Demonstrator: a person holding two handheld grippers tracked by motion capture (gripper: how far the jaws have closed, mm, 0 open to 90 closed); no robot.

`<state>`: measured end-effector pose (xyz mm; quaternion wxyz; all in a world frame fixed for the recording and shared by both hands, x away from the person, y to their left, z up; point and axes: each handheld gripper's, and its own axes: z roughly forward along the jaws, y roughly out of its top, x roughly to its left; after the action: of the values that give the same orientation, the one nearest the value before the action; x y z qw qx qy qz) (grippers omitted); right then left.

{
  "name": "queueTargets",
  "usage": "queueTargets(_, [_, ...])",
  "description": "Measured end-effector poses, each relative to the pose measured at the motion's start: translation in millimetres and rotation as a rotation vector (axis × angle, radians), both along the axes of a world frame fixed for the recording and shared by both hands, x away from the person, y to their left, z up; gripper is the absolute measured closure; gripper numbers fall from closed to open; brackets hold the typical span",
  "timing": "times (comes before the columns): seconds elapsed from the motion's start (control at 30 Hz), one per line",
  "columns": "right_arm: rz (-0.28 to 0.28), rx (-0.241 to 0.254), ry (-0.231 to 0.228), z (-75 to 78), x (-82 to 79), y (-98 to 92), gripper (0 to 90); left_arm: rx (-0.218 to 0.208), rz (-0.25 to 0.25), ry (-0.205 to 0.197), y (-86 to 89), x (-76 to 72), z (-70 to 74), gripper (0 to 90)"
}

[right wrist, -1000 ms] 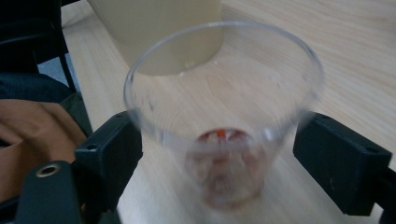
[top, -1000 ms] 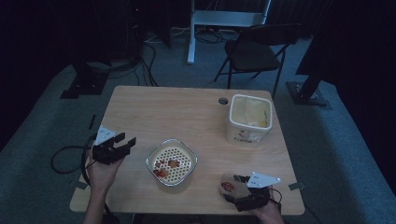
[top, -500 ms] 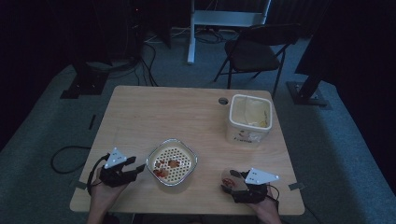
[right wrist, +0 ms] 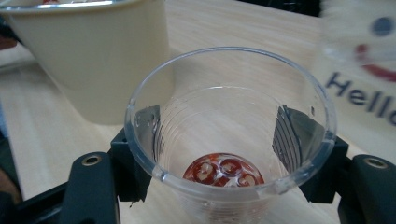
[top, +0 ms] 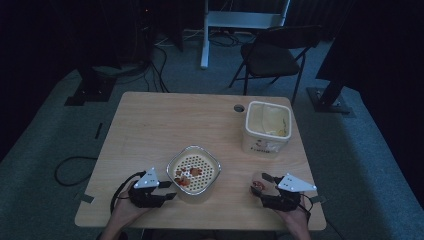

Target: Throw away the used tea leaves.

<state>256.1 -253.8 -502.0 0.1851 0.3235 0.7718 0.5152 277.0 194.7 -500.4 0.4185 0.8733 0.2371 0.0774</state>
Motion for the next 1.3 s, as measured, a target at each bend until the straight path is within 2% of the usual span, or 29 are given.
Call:
queueTargets(0.1, [-0.036,0.001,-0.015,3.6,2.0,-6.0,32.9,-0.022,-0.014,0.005,-10.1,8.8,-4.4,52.3])
queueTargets(0.17, [-0.049,-0.003,-0.022,4.9,2.6,-7.6,32.9,-0.022,-0.014,0.005,-10.1,8.8,-4.4,52.2])
queueTargets(0.23, [-0.07,-0.003,-0.032,7.5,4.7,-11.0,33.4,-0.083,-0.031,0.02,-18.6,19.8,-10.9,51.2])
queueTargets(0.33, [-0.092,-0.007,-0.045,11.1,8.2,-14.2,33.6,-0.103,-0.045,0.012,-27.9,23.7,-17.5,49.8])
queueTargets(0.43, [-0.118,-0.007,-0.047,14.1,12.4,-16.4,33.8,-0.102,-0.045,-0.026,-40.3,22.9,-20.5,49.9])
queueTargets(0.53, [-0.14,-0.001,-0.051,16.8,16.2,-17.4,33.8,-0.036,-0.069,-0.035,-59.2,25.9,-15.2,50.6])
queueTargets(0.6, [-0.148,0.0,-0.053,18.7,18.1,-17.8,33.8,-0.014,-0.077,-0.024,-72.9,31.4,-9.8,49.5])
queueTargets(0.73, [-0.163,0.006,-0.068,26.7,20.6,-18.9,33.8,0.008,-0.12,-0.042,-100.3,40.3,1.1,49.2])
queueTargets(0.9, [-0.209,-0.013,-0.096,40.0,24.4,-23.2,33.9,0.006,-0.185,-0.065,-130.2,46.9,11.9,49.7])
queueTargets(1.1, [-0.255,-0.031,-0.124,59.2,31.7,-31.2,34.1,0.005,-0.245,-0.065,-157.5,47.3,13.3,50.1])
queueTargets(1.3, [-0.288,-0.046,-0.145,79.8,42.7,-32.5,34.3,-0.011,-0.244,-0.07,-158.0,42.4,12.6,49.2])
